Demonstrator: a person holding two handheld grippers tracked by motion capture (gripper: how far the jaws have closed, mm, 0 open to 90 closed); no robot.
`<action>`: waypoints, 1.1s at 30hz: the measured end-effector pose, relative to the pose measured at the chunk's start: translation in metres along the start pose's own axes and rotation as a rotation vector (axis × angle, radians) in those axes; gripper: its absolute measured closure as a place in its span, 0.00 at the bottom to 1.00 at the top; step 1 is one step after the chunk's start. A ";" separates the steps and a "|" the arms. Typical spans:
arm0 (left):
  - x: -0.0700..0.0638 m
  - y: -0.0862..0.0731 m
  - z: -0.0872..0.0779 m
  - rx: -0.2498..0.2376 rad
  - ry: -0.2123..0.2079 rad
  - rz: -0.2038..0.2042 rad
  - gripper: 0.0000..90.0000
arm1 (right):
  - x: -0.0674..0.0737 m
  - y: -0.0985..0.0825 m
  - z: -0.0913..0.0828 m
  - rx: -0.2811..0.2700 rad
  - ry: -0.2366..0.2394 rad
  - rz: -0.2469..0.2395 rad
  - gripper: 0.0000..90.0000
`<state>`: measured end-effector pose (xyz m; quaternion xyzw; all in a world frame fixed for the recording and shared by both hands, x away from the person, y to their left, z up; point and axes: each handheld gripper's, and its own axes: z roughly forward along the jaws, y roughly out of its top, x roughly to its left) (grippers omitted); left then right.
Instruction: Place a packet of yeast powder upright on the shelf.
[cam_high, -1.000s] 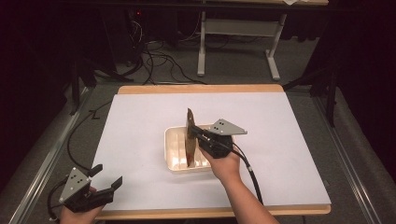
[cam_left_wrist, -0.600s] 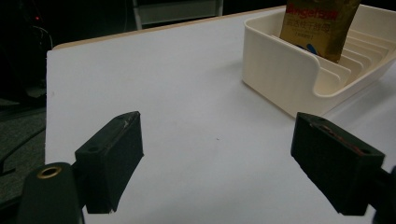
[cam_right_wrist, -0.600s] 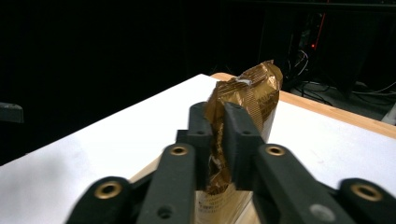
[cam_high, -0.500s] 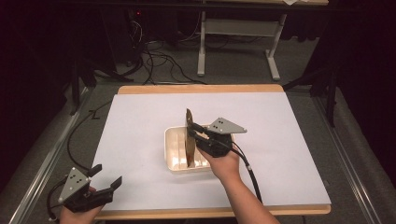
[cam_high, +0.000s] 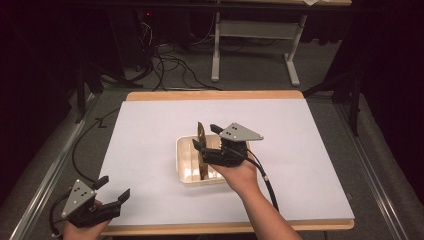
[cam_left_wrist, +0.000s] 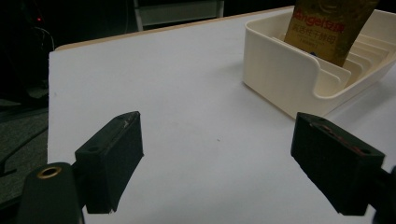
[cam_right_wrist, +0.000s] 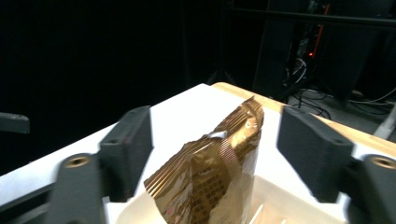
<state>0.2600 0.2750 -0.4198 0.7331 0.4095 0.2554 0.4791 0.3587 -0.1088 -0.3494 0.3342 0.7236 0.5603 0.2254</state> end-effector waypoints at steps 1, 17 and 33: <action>0.000 0.000 0.000 0.000 0.001 0.001 0.19 | 0.001 0.001 -0.001 -0.001 -0.010 -0.006 0.20; 0.002 0.000 0.002 0.003 -0.003 -0.002 0.19 | 0.001 0.002 -0.014 0.001 -0.043 0.020 0.16; 0.003 -0.001 0.007 0.022 -0.003 -0.004 0.19 | -0.044 -0.037 -0.086 -0.015 -0.101 0.040 0.18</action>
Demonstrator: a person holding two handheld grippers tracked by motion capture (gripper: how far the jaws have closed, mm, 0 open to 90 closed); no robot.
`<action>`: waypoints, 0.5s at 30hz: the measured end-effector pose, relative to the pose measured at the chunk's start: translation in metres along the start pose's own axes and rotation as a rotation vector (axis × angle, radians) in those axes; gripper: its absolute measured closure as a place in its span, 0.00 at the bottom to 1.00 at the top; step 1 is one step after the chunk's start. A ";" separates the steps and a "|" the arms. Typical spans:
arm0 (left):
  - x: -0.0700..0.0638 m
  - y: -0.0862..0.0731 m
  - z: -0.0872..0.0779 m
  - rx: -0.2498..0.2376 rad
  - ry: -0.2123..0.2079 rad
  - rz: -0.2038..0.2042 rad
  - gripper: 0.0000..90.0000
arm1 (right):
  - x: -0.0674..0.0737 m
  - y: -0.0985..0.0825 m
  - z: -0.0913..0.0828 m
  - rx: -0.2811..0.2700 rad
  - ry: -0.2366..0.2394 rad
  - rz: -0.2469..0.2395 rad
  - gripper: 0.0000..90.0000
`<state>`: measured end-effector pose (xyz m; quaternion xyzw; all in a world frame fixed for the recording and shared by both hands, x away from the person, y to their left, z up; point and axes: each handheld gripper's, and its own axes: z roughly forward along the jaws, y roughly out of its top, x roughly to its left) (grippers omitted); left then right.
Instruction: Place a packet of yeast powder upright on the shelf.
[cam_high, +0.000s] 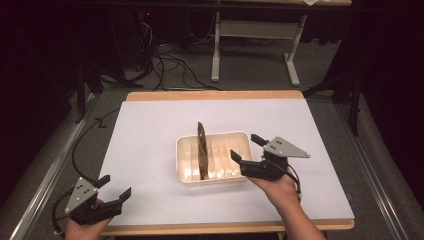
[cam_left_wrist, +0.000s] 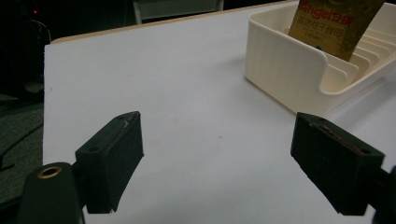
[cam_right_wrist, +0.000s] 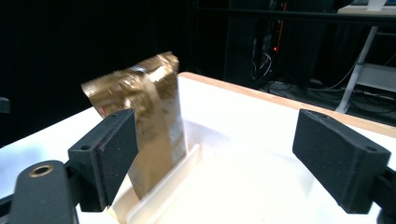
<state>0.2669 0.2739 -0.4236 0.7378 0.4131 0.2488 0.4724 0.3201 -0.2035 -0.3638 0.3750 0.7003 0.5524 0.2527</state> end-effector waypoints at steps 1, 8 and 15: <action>0.000 0.000 0.001 0.002 -0.001 0.000 0.19 | 0.000 0.000 0.000 0.000 0.000 0.000 0.18; -0.001 0.000 0.003 0.010 -0.002 0.002 0.19 | -0.033 -0.027 -0.046 0.014 -0.069 0.015 0.17; -0.004 -0.003 0.007 0.036 -0.005 0.008 0.20 | -0.063 -0.059 -0.090 0.022 -0.212 0.069 0.11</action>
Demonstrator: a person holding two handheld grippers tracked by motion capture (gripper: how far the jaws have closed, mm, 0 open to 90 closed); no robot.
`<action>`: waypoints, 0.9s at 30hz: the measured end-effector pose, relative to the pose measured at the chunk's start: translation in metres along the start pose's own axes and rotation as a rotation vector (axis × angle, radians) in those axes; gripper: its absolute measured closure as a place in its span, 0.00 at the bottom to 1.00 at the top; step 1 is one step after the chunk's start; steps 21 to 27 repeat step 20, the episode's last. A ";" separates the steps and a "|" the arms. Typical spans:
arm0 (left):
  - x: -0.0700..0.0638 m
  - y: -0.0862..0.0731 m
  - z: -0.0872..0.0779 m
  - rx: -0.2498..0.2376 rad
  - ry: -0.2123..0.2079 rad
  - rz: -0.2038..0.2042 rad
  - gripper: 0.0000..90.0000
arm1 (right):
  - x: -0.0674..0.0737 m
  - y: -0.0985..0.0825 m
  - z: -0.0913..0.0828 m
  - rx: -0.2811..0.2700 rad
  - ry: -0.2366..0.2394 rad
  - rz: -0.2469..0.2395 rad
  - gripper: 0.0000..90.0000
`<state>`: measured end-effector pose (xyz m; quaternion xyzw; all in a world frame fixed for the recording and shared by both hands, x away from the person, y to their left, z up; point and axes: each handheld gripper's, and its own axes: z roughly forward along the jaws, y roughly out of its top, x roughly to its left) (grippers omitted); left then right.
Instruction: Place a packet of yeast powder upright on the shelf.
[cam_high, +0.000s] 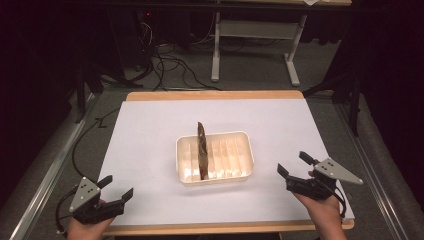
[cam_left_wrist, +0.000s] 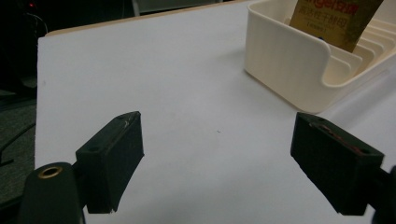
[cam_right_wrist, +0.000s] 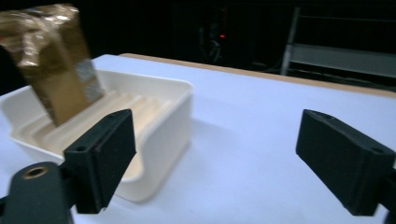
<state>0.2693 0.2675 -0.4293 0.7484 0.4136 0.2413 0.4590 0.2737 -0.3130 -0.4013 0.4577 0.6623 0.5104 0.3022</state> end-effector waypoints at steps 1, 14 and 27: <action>-0.002 0.000 0.002 0.008 -0.001 0.007 0.20 | -0.008 -0.018 -0.007 -0.017 -0.041 0.013 0.11; -0.009 0.001 0.007 0.018 -0.014 0.020 0.20 | -0.024 -0.048 0.003 0.139 -0.040 -0.011 0.12; -0.008 0.001 0.003 0.012 -0.009 0.020 0.20 | -0.028 -0.049 0.002 0.127 -0.054 -0.003 0.13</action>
